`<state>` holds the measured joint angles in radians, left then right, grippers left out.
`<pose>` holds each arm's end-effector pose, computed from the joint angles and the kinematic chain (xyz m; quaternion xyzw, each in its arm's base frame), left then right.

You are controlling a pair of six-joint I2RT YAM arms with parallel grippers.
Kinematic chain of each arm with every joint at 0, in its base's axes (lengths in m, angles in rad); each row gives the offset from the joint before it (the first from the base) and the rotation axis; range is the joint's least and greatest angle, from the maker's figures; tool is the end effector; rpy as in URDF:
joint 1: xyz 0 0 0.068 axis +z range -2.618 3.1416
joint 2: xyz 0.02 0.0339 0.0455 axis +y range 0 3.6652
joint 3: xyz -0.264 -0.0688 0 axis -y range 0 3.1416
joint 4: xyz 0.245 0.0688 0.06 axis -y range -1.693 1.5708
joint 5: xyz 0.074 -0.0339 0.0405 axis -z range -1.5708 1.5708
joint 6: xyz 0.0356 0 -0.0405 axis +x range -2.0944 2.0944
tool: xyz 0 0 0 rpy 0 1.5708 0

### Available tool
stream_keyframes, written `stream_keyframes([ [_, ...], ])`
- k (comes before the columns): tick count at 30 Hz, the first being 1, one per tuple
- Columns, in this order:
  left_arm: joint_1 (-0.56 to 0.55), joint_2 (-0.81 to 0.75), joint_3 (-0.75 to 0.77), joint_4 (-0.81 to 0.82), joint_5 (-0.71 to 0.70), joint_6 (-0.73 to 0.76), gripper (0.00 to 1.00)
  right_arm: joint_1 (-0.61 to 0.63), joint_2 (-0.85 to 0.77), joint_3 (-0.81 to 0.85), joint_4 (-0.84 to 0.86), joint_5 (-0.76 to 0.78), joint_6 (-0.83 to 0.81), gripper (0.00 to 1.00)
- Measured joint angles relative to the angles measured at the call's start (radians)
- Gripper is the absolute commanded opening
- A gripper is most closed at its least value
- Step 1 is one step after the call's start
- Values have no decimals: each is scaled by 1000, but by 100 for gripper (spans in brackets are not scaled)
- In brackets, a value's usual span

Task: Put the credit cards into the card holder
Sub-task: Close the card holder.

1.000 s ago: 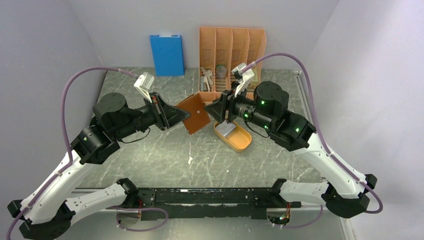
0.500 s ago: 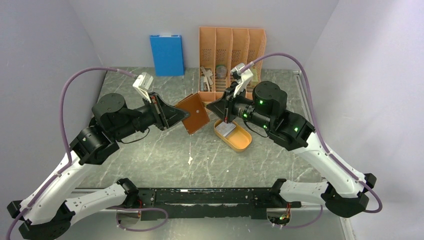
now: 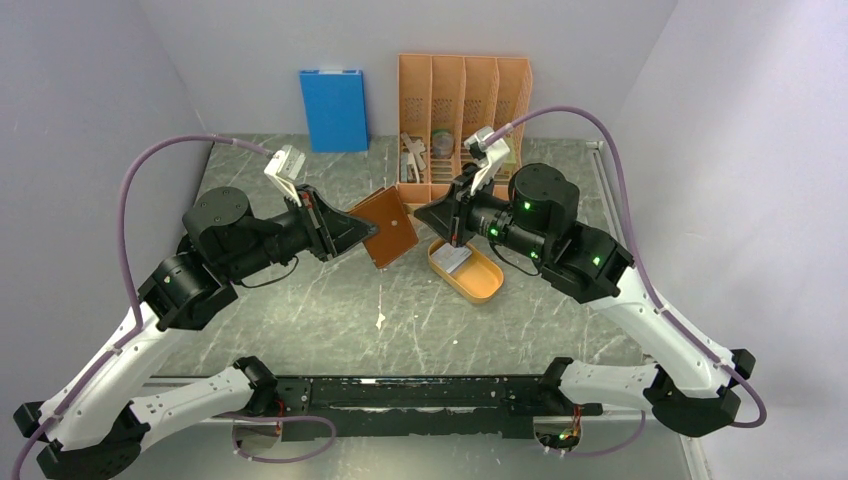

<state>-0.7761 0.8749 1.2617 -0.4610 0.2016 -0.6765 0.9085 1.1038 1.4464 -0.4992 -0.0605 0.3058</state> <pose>0.1118 -0.1197 0.4560 0.1047 0.7248 -0.5047 0.4571 0.1336 0.1748 0.4710 -0.2443 0.7198 0.3893 0.5202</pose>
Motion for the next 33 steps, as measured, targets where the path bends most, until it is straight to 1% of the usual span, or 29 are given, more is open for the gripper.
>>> stream_keyframes([
  [6,0,-6,0,-1,-1,0,5,0,-3,0,0,-3,3,0],
  [15,0,-11,0,-15,-18,10,5,0,-3,0,2,-63,4,0],
  [26,0,22,35,-60,-42,45,5,0,11,1,11,-148,12,0],
  [33,0,30,41,-61,-41,59,5,0,33,1,26,-159,29,0],
])
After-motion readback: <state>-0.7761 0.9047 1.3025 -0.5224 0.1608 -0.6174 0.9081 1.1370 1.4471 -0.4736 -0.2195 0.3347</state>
